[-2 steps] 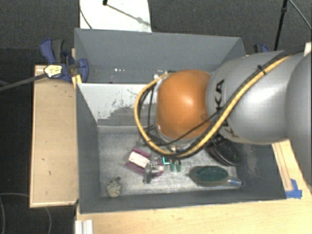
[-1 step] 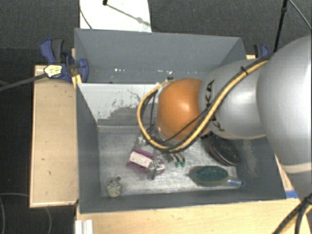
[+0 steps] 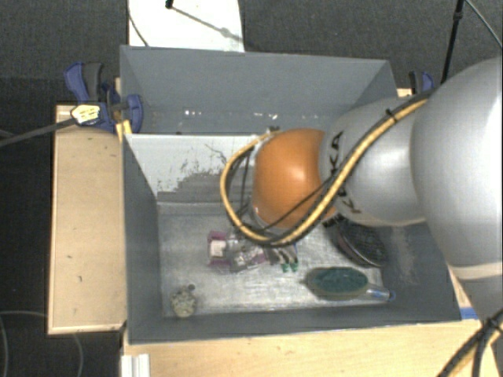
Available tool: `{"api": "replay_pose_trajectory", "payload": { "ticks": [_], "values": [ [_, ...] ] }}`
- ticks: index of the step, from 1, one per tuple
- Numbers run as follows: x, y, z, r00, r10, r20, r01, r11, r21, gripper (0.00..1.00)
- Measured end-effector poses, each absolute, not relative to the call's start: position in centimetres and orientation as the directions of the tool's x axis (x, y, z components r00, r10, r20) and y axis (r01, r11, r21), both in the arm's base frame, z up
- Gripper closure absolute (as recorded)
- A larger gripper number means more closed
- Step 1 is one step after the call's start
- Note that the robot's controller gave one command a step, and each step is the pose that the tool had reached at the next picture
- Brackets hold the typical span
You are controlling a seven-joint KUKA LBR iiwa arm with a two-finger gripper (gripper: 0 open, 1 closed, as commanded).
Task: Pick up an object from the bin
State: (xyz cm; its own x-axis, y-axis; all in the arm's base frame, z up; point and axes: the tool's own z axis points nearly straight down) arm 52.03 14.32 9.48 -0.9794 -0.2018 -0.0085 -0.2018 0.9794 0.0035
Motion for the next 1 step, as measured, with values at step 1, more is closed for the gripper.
{"api": "replay_pose_trajectory", "payload": {
  "ticks": [1],
  "values": [
    [52.03,14.33,9.49,-0.98,-0.198,-0.008,-0.198,0.98,0.004,1.0]
  ]
}}
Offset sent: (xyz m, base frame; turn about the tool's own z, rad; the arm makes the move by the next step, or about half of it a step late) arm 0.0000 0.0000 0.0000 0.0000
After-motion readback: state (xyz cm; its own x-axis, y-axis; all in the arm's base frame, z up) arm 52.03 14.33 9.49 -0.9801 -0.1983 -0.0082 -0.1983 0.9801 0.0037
